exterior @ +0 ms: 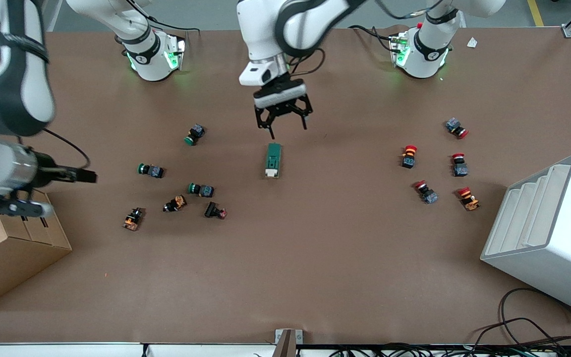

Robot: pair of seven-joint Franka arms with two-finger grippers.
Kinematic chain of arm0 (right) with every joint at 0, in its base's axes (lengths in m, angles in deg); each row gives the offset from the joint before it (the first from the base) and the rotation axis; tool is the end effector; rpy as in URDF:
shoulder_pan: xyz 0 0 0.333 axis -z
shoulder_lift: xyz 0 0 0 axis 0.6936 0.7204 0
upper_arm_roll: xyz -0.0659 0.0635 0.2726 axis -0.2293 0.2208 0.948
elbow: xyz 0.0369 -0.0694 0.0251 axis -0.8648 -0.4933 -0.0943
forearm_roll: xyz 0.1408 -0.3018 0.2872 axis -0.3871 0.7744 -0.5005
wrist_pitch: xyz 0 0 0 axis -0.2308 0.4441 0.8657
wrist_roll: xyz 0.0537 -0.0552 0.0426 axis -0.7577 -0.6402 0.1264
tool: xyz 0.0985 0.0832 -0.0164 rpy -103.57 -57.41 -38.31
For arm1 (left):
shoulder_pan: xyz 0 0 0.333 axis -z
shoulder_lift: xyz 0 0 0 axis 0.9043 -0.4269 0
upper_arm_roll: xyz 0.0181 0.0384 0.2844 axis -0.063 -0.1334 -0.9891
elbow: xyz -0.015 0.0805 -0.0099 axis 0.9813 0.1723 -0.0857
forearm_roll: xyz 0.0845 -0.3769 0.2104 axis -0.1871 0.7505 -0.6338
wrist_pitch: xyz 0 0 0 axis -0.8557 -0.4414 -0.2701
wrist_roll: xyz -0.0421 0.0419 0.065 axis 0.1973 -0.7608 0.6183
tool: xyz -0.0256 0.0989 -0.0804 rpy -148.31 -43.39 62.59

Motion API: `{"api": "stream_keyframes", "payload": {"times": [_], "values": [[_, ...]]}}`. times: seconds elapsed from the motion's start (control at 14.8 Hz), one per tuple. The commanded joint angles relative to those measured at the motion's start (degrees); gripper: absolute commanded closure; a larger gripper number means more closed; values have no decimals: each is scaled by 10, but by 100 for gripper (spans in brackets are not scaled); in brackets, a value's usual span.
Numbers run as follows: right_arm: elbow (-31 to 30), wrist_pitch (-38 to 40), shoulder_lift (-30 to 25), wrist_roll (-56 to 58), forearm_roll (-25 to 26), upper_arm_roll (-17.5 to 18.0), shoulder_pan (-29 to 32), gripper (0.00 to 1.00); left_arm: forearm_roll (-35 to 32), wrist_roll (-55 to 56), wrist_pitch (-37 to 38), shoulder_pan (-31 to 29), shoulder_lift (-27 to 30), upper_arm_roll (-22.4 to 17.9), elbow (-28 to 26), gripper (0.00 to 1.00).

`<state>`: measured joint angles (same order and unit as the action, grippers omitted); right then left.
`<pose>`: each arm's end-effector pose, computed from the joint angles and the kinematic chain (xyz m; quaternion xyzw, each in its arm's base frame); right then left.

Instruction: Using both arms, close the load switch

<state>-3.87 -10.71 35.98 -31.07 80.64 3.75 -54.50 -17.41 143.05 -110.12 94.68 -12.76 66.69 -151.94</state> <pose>0.6586 -0.0094 0.4550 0.9925 -0.0436 -0.1142 0.0035 0.4132 -0.5611 0.3659 -0.9543 -0.1476 -0.2528 0.0595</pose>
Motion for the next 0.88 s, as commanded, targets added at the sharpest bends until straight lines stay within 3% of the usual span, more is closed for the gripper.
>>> {"api": "stream_keyframes", "payload": {"times": [0.0,0.27,0.47,0.81], "values": [[53,48,1,55,24,9,36,0,79,-88,22,-81,18,5,45,0],[85,82,2,62,22,10,65,0,178,-281,80,-194,38,5,108,0],[102,84,3,61,23,9,65,0,250,-436,102,-269,88,-3,105,0],[114,85,1,57,21,12,58,0,390,-759,170,-272,173,-174,102,0]]}}
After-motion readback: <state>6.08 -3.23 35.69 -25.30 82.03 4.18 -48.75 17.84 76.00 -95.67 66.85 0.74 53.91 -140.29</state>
